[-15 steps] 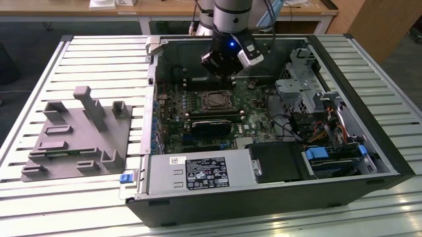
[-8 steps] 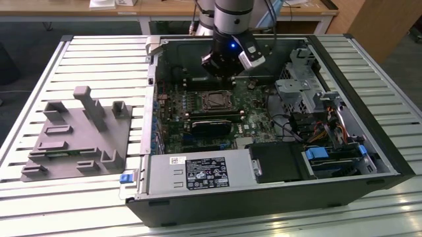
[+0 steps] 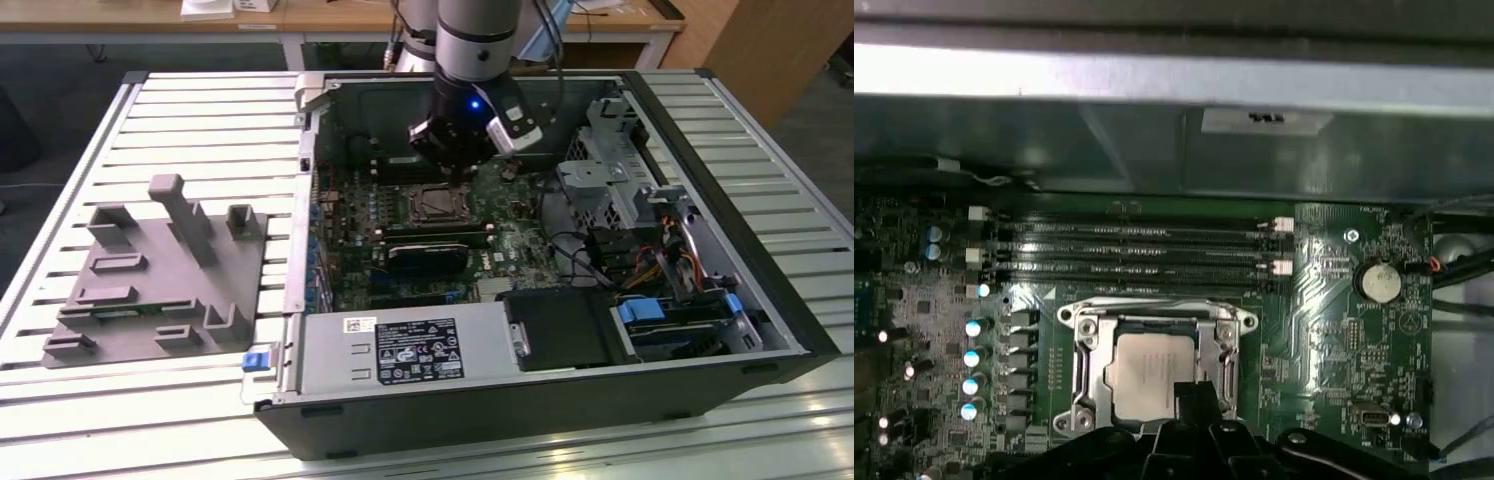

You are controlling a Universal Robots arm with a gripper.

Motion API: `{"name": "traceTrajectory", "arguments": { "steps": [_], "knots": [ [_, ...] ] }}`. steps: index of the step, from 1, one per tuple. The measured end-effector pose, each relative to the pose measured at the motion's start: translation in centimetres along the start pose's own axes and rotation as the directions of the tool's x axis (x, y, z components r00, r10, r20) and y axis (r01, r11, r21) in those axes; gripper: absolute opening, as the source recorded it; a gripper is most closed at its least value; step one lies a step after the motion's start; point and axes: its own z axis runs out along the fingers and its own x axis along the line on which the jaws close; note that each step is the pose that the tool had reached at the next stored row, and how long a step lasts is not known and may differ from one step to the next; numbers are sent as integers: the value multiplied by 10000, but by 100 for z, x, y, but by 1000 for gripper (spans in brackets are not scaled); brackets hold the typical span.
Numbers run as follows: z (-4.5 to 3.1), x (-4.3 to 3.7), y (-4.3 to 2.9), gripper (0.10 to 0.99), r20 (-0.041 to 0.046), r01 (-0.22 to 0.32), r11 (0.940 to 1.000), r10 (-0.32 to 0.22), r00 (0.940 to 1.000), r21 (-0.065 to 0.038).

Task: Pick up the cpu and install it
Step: 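Install the second cpu locking lever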

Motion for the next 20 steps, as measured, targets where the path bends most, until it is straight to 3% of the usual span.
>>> {"name": "traceTrajectory", "arguments": {
  "steps": [20],
  "knots": [
    [-2,19,-336,106,-23,-3,10000,3,10000,-1]
  ]
}}
